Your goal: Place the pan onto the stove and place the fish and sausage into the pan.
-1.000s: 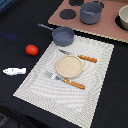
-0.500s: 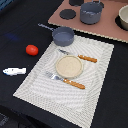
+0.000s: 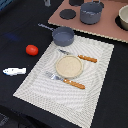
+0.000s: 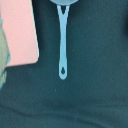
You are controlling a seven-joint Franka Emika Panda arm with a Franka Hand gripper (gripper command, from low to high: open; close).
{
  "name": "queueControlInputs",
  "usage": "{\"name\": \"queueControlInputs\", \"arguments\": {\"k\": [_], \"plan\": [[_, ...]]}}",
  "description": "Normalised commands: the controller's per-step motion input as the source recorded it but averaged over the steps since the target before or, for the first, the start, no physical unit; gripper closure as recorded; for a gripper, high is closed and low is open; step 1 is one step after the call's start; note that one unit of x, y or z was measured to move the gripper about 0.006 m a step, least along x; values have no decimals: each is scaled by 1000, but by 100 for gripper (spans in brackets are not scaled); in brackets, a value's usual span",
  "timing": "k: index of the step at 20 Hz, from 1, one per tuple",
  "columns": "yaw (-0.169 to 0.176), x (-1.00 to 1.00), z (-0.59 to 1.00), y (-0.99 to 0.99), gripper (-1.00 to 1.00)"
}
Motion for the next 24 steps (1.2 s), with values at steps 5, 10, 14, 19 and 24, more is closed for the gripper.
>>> {"name": "queueControlInputs", "arguments": {"k": [5,10,14,19,24], "plan": [[-79,155,-461,-229,-100],[-93,72,-499,-122,-100],[-129,161,-423,0,-100],[-118,119,-359,0,-100],[-66,0,-327,0,-100]]}}
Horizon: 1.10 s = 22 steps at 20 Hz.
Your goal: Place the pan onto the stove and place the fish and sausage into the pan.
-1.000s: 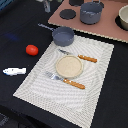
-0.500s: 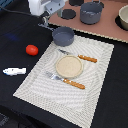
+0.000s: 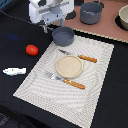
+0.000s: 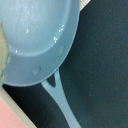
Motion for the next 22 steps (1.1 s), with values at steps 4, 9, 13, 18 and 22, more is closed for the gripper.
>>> {"name": "queueControlInputs", "arguments": {"k": [4,9,13,18,22], "plan": [[-39,6,-294,0,-100],[-39,26,-310,0,-100],[-47,129,-244,31,-100],[-47,114,-223,30,-100],[-45,88,-143,29,100]]}}
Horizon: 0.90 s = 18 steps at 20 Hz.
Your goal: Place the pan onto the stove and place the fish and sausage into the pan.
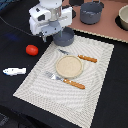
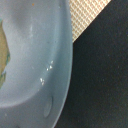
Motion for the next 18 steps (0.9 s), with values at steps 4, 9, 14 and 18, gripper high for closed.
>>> {"name": "queueControlInputs", "arguments": {"k": [4,9,14,18], "plan": [[-41,70,-66,36,100],[-40,48,-82,21,100],[-35,35,-74,19,100],[-24,31,-114,17,100]]}}
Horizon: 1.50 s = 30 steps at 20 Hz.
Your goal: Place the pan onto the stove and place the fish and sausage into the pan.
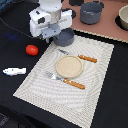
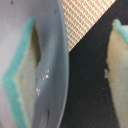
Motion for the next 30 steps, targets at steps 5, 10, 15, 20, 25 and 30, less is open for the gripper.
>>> {"name": "queueControlInputs", "arguments": {"k": [5,10,15,20,25,30], "plan": [[-20,123,-157,39,100],[-47,88,75,4,100],[-178,-11,946,-56,100],[-217,-87,933,-38,100],[-79,-286,522,122,100],[2,-495,380,321,100]]}}
